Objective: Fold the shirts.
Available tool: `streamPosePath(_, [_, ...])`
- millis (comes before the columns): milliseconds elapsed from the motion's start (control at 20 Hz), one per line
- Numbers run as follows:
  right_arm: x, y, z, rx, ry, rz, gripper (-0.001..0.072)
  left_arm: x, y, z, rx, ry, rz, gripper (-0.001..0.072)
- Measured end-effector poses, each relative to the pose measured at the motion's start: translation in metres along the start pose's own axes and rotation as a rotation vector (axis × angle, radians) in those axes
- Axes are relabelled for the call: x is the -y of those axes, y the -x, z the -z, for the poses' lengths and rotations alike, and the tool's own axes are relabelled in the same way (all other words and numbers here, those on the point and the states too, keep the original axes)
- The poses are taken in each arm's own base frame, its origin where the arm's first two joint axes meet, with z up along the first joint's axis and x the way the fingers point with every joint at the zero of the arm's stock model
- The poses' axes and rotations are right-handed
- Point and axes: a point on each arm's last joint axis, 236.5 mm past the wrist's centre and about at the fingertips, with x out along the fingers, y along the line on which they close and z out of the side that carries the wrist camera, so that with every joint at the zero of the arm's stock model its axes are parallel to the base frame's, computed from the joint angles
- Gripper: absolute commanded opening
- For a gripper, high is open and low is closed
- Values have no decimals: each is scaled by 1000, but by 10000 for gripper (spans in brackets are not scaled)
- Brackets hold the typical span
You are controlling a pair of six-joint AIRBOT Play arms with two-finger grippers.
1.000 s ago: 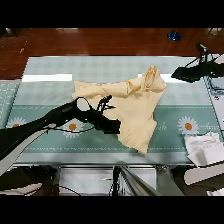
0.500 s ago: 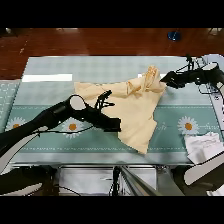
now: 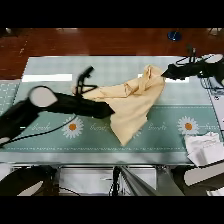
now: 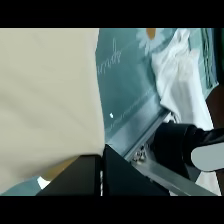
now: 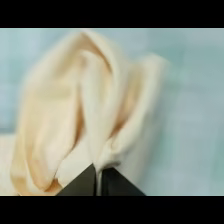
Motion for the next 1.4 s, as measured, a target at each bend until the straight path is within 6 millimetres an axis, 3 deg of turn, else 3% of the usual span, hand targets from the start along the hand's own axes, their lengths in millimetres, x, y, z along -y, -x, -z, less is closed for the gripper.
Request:
streamPosePath(150, [-56,91,-43,210,126,13,24,28,87,-57,267,-168,-59,21])
streamPosePath(300, [-122,188,-62,436,252,33,24,67,196,-96,560,-355,-176,21])
streamPosePath(400, [-171,250,-59,580,315,29,24,99,265,-103,734,-471,-257,21])
streamPosePath(500, [-213,305,-47,711,360,23,23,132,320,-99,870,-565,-320,21])
streamPosePath(650, [-267,374,-15,868,409,6,23,172,375,-79,996,-666,-377,21])
streamPosePath(850, [-306,439,32,985,451,70,23,194,399,-41,1000,-719,-413,21])
streamPosePath(950, [-308,451,56,954,445,126,23,191,397,-22,957,-684,-414,20])
streamPosePath(1100, [-300,443,94,819,408,186,23,185,391,5,894,-593,-393,20])
streamPosePath(1300, [-263,410,139,542,316,273,23,168,375,32,783,-462,-382,19])
streamPosePath(1400, [-245,400,150,449,275,312,23,155,366,41,722,-384,-393,19])
